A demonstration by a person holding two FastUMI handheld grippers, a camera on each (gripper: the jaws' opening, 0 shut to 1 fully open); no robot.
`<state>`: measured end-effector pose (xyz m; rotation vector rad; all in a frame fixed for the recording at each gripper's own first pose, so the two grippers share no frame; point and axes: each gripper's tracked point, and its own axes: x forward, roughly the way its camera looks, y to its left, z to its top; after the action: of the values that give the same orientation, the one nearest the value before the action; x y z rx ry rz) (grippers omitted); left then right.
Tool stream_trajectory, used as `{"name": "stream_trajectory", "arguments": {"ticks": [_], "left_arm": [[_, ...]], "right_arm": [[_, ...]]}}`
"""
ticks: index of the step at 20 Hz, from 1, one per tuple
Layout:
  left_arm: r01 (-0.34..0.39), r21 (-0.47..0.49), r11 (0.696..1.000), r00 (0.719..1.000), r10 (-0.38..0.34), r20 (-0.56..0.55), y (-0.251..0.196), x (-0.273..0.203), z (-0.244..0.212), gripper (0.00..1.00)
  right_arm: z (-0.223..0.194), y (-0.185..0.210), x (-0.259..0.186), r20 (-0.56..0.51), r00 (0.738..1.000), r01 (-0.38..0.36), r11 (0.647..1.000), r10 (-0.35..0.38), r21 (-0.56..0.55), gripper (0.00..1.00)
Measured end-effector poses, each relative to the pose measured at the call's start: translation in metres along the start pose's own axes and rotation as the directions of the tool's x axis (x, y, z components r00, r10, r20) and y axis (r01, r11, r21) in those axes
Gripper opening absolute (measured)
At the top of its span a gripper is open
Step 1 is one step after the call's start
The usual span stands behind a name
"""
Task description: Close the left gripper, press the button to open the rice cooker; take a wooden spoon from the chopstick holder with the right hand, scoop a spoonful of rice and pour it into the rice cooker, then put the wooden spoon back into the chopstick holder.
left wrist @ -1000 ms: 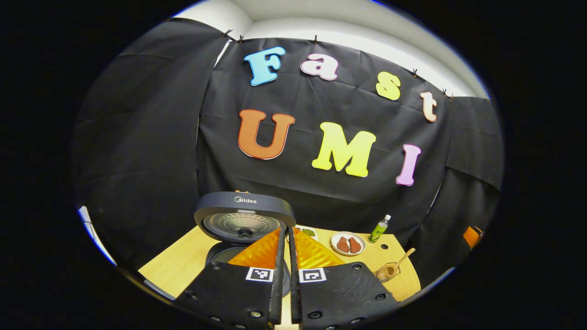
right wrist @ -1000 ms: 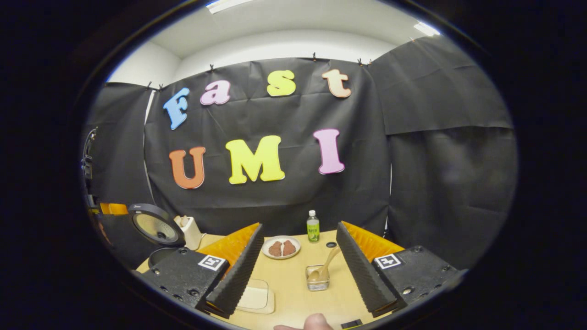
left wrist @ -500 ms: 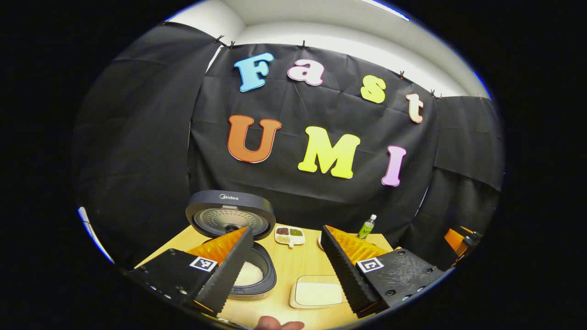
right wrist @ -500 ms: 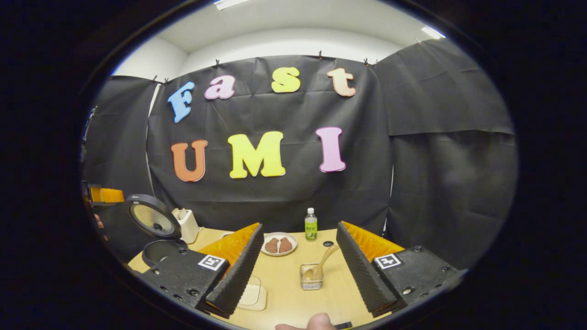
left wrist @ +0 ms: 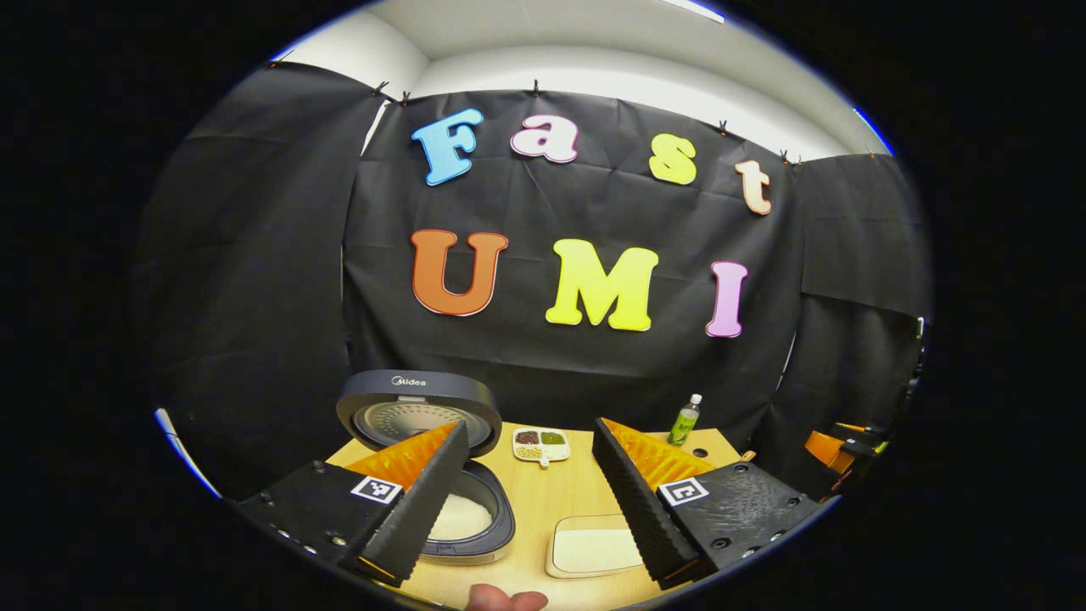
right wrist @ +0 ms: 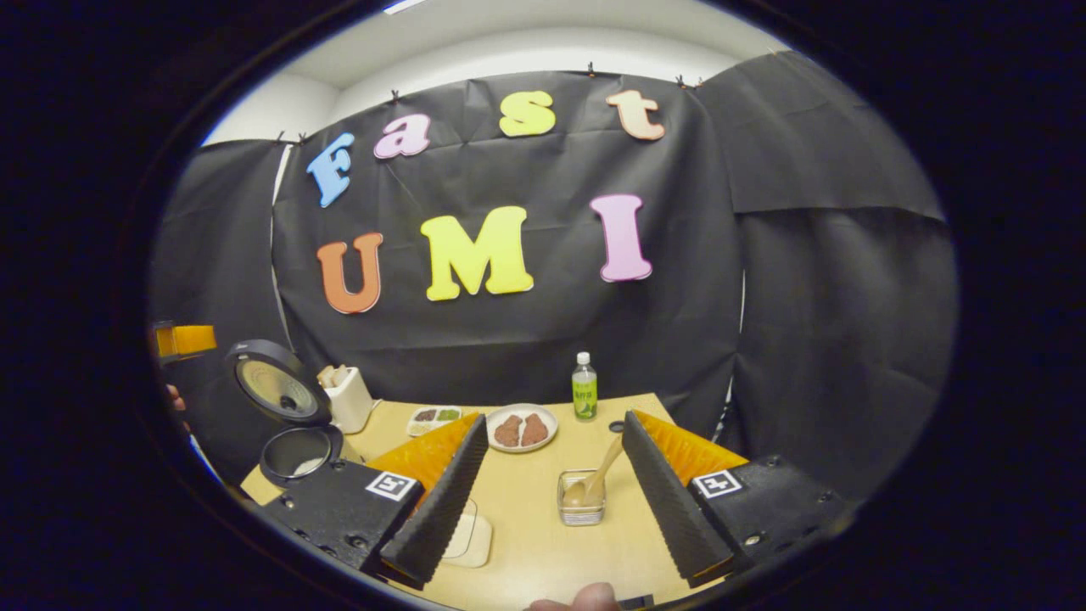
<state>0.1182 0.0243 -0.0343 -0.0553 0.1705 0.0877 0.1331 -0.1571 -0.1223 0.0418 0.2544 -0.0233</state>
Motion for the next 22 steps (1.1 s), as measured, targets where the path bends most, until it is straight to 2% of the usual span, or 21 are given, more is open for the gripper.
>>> {"name": "stream_trajectory", "arguments": {"ticks": [3, 4, 5, 6, 7, 8, 9, 10, 11, 12, 13, 15, 16, 17, 18, 19, 20, 21, 22], "left_arm": [[-0.012, -0.024, 1.000, 1.000, 0.012, -0.009, -0.003, 0.009, 0.001, 0.95], [-0.024, -0.021, 0.999, 1.000, 0.024, -0.017, 0.000, 0.014, -0.001, 0.95], [-0.044, -0.011, 0.999, 0.999, 0.043, -0.021, 0.002, 0.020, -0.004, 0.95], [-0.061, -0.001, 0.998, 0.998, 0.061, -0.020, 0.004, 0.025, -0.004, 0.95], [-0.075, 0.003, 0.997, 0.997, 0.075, -0.018, 0.004, 0.029, -0.004, 0.95], [-0.092, 0.003, 0.996, 0.996, 0.092, -0.015, 0.004, 0.033, -0.003, 0.95], [-0.104, -0.002, 0.995, 0.995, 0.103, -0.010, 0.003, 0.035, -0.002, 0.95], [-0.111, -0.006, 0.994, 0.994, 0.111, -0.009, 0.002, 0.040, -0.001, 0.95], [-0.126, -0.005, 0.992, 0.992, 0.126, -0.009, 0.003, 0.043, -0.001, 0.95], [-0.143, -0.003, 0.990, 0.990, 0.143, -0.017, 0.007, 0.044, -0.002, 0.95], [-0.168, 0.001, 0.986, 0.986, 0.168, -0.023, 0.013, 0.043, -0.002, 0.95], [-0.201, 0.003, 0.980, 0.978, 0.201, -0.047, 0.023, 0.040, -0.006, 0.95], [-0.219, 0.003, 0.976, 0.974, 0.219, -0.055, 0.028, 0.038, -0.008, 0.95], [-0.236, 0.003, 0.972, 0.970, 0.235, -0.058, 0.031, 0.039, -0.008, 0.95], [-0.247, 0.002, 0.969, 0.967, 0.247, -0.063, 0.035, 0.038, -0.009, 0.95], [-0.256, 0.002, 0.967, 0.964, 0.255, -0.069, 0.036, 0.037, -0.010, 0.95], [-0.259, 0.007, 0.966, 0.963, 0.259, -0.077, 0.037, 0.036, -0.012, 0.95], [-0.264, 0.014, 0.964, 0.961, 0.265, -0.083, 0.038, 0.035, -0.015, 0.95], [-0.270, 0.023, 0.963, 0.959, 0.271, -0.089, 0.039, 0.035, -0.017, 0.95]], "right_arm": [[-0.020, -0.017, 0.034, -0.046, 0.999, -0.004, 1.000, 0.003, -0.006, 1.00], [-0.029, -0.018, 0.046, -0.069, 0.997, -0.016, 1.000, 0.016, 0.007, 0.94], [-0.037, -0.019, 0.058, -0.091, 0.995, -0.031, 0.999, 0.033, 0.022, 1.00], [-0.046, -0.022, 0.072, -0.112, 0.993, -0.038, 0.999, 0.041, 0.032, 0.94], [-0.053, -0.029, 0.085, -0.128, 0.991, -0.035, 0.999, 0.040, 0.037, 1.00], [-0.060, -0.036, 0.099, -0.141, 0.989, -0.032, 0.999, 0.037, 0.039, 0.94], [-0.066, -0.043, 0.113, -0.156, 0.987, -0.025, 0.999, 0.030, 0.038, 0.94], [-0.074, -0.051, 0.126, -0.168, 0.985, -0.018, 0.999, 0.024, 0.037, 1.00], [-0.084, -0.059, 0.139, -0.183, 0.983, -0.012, 0.999, 0.019, 0.041, 1.00], [-0.095, -0.064, 0.153, -0.204, 0.979, -0.013, 0.999, 0.023, 0.049, 0.94], [-0.108, -0.070, 0.165, -0.231, 0.973, -0.007, 0.998, 0.020, 0.057, 1.00], [-0.130, -0.081, 0.187, -0.279, 0.960, 0.016, 0.997, 0.007, 0.080, 1.00], [-0.139, -0.086, 0.196, -0.296, 0.955, 0.029, 0.995, 0.000, 0.094, 0.92], [-0.146, -0.090, 0.204, -0.312, 0.950, 0.040, 0.993, -0.005, 0.107, 0.89], [-0.155, -0.092, 0.209, -0.333, 0.943, 0.047, 0.992, -0.004, 0.120, 1.00], [-0.161, -0.091, 0.214, -0.346, 0.938, 0.042, 0.989, 0.010, 0.140, 0.98], [-0.167, -0.088, 0.219, -0.358, 0.933, 0.036, 0.988, 0.021, 0.152, 0.85], [-0.171, -0.086, 0.223, -0.368, 0.929, 0.030, 0.987, 0.031, 0.160, 0.77], [-0.176, -0.086, 0.226, -0.379, 0.925, 0.032, 0.986, 0.032, 0.163, 0.85]]}}
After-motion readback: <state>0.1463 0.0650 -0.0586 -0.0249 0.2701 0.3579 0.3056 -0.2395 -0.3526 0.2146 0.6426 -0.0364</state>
